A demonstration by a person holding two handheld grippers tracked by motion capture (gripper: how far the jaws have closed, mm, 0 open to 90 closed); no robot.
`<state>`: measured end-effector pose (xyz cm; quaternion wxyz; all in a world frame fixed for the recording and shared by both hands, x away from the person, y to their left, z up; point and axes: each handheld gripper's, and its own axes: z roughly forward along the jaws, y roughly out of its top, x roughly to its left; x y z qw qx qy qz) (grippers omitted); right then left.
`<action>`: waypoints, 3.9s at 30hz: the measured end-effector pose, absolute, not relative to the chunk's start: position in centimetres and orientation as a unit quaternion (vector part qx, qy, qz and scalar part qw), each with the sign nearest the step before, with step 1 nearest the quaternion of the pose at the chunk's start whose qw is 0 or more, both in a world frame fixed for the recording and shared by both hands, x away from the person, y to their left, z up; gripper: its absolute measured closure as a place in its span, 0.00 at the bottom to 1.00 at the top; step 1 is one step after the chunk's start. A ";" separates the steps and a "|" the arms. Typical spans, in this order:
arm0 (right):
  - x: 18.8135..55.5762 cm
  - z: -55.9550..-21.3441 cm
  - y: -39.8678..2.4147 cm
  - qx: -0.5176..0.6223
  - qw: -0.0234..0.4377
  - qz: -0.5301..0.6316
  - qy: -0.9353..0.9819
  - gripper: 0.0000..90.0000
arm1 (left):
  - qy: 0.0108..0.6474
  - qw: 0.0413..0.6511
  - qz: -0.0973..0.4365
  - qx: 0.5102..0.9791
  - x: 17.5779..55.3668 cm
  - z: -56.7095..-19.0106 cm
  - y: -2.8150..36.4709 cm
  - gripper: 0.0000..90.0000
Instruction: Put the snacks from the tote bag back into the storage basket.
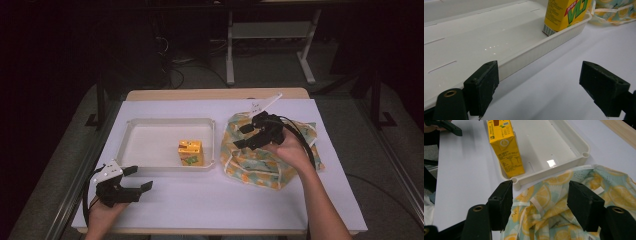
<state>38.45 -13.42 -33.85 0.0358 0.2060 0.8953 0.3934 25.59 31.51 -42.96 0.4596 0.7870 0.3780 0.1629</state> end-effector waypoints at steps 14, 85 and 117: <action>37.4 -34.3 -15.5 0.219 0.036 0.401 0.889 0.41 | 0.377 0.459 0.163 0.788 25.6 -43.0 31.4 0.17; 29.5 -40.2 -25.6 0.303 0.028 0.430 0.850 0.39 | 0.375 0.451 0.165 0.793 25.6 -43.2 31.1 0.17; 26.1 -41.3 -26.9 0.332 0.049 0.479 0.811 0.31 | 0.371 0.453 0.162 0.794 25.6 -43.1 30.9 0.17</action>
